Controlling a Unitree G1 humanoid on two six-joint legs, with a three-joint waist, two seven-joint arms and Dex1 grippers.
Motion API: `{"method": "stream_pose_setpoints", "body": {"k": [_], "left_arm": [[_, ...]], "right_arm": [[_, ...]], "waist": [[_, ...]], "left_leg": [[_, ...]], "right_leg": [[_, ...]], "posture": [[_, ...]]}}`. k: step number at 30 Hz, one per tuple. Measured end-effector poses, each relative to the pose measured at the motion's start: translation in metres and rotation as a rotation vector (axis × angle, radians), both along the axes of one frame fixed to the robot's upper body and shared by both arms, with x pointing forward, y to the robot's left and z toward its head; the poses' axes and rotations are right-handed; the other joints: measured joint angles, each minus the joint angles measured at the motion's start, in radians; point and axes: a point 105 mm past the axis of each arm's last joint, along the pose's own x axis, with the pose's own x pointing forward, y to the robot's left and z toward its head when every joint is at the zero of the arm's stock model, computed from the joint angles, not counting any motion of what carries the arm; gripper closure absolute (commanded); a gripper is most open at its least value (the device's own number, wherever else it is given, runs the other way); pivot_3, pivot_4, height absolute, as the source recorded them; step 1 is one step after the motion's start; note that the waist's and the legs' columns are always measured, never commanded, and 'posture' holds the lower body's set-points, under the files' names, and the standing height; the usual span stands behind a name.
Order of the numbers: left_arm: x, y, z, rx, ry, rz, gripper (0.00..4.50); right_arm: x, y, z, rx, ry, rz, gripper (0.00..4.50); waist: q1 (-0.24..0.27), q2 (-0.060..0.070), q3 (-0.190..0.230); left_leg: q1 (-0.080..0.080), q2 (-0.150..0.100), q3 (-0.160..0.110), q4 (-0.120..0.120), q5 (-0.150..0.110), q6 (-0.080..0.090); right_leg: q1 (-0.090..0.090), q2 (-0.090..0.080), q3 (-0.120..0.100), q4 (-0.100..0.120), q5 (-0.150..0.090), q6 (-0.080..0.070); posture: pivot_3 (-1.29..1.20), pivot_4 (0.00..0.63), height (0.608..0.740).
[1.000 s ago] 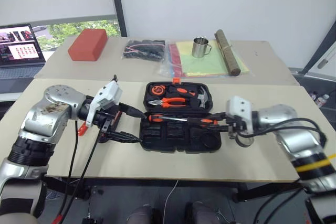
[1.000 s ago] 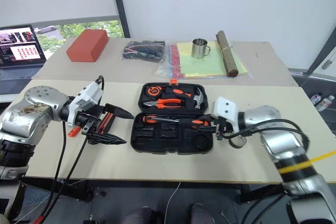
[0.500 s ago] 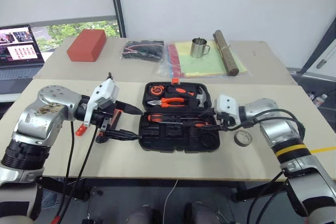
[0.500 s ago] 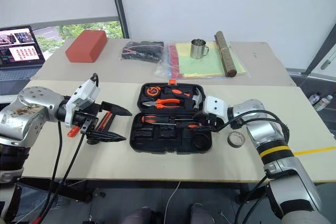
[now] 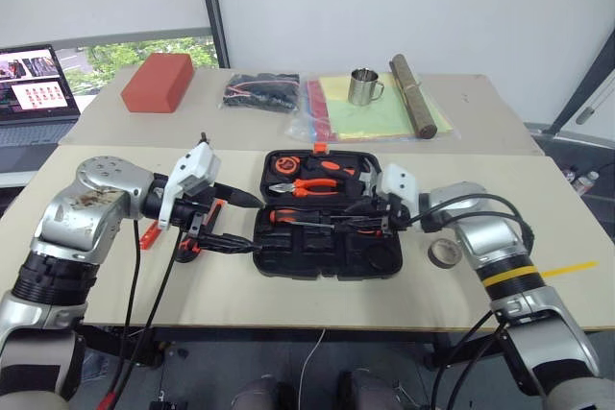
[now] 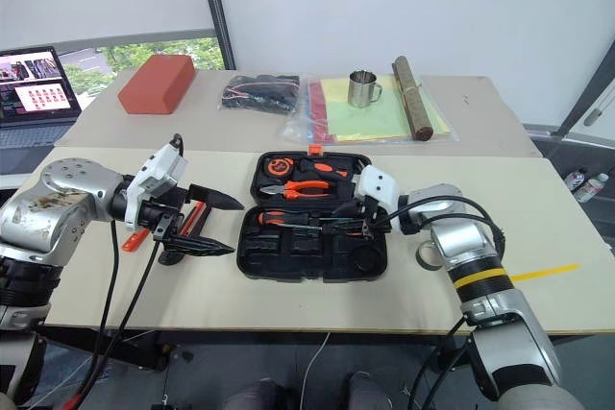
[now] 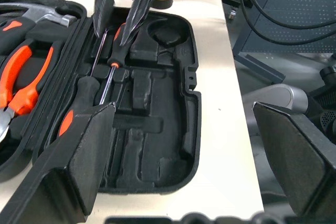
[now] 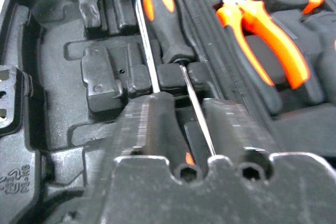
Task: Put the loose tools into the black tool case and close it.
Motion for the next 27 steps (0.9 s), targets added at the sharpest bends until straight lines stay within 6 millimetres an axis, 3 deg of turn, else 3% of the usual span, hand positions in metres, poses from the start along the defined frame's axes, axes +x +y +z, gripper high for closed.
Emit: {"method": "stream_pose_setpoints", "body": {"k": [1, 7, 12, 14, 17, 21, 23, 24, 27], "left_arm": [[0.001, 0.000, 0.001, -0.002, -0.005, 0.000, 0.00], [0.003, 0.000, -0.001, -0.004, 0.000, 0.002, 0.00], [0.004, 0.005, -0.006, -0.001, 0.002, 0.051, 0.00], [0.003, 0.015, -0.013, -0.003, 0.020, 0.123, 0.00], [0.001, 0.035, -0.019, -0.026, 0.028, 0.275, 0.00], [-0.009, 0.088, -0.034, -0.120, 0.023, 0.659, 0.00], [-0.019, 0.113, -0.039, -0.139, 0.014, 0.829, 0.00], [-0.030, 0.124, -0.043, -0.131, 0.019, 0.895, 0.00], [-0.066, 0.152, -0.064, -0.088, 0.083, 1.070, 0.00]], "right_arm": [[0.000, 0.002, -0.002, -0.014, -0.008, 0.003, 4.47], [0.003, 0.008, -0.009, -0.111, -0.085, 0.003, 4.47], [0.000, 0.011, -0.004, -0.021, -0.044, -0.017, 4.47], [-0.006, 0.015, 0.009, 0.081, -0.006, -0.013, 4.47], [-0.016, 0.020, 0.043, 0.234, 0.016, 0.002, 3.77], [-0.051, 0.019, 0.088, 0.363, 0.053, 0.086, 2.33], [-0.069, 0.019, 0.092, 0.367, 0.077, 0.132, 1.84], [-0.077, 0.021, 0.090, 0.362, 0.099, 0.151, 1.34], [-0.094, 0.019, 0.082, 0.339, 0.155, 0.174, 0.44]], "waist": [[-0.001, 0.000, 0.000], [-0.007, 0.000, -0.001], [-0.008, 0.000, -0.001], [-0.009, 0.000, 0.000], [-0.012, 0.000, 0.000], [-0.011, 0.000, 0.000], [-0.006, -0.001, 0.000], [-0.003, -0.001, 0.000], [0.001, -0.001, 0.000]], "left_leg": [[0.000, 0.000, 0.000, 0.000, 0.000, 0.000], [0.012, 0.001, 0.000, -0.001, -0.001, -0.003], [0.016, 0.002, 0.000, -0.002, -0.003, -0.011], [0.011, 0.002, -0.001, -0.002, -0.003, -0.011], [0.003, 0.002, -0.001, -0.002, 0.002, -0.004], [0.002, 0.004, -0.005, -0.004, 0.000, -0.006], [0.002, 0.004, -0.006, -0.005, 0.000, -0.006], [0.003, 0.004, -0.005, -0.005, 0.000, -0.006], [0.005, 0.003, -0.005, -0.005, -0.006, -0.016]], "right_leg": [[0.000, 0.000, 0.000, 0.000, 0.000, 0.000], [0.011, 0.000, 0.002, 0.000, -0.002, 0.003], [0.012, -0.005, 0.005, 0.000, 0.000, 0.000], [0.008, -0.005, 0.005, 0.002, 0.001, -0.003], [-0.002, -0.005, 0.004, 0.008, 0.000, -0.005], [-0.002, -0.004, 0.002, 0.008, -0.002, -0.008], [-0.001, -0.004, 0.002, 0.003, -0.002, -0.007], [0.000, -0.004, 0.002, 0.000, -0.002, -0.007], [0.002, -0.006, 0.003, -0.001, -0.002, -0.006]], "posture": [[0.00, 0.150, 0.736], [0.00, 0.150, 0.736], [0.00, 0.150, 0.736], [0.00, 0.150, 0.736], [0.00, 0.150, 0.736], [0.00, 0.150, 0.736], [0.00, 0.150, 0.736], [0.00, 0.150, 0.736], [0.00, 0.150, 0.736]]}}
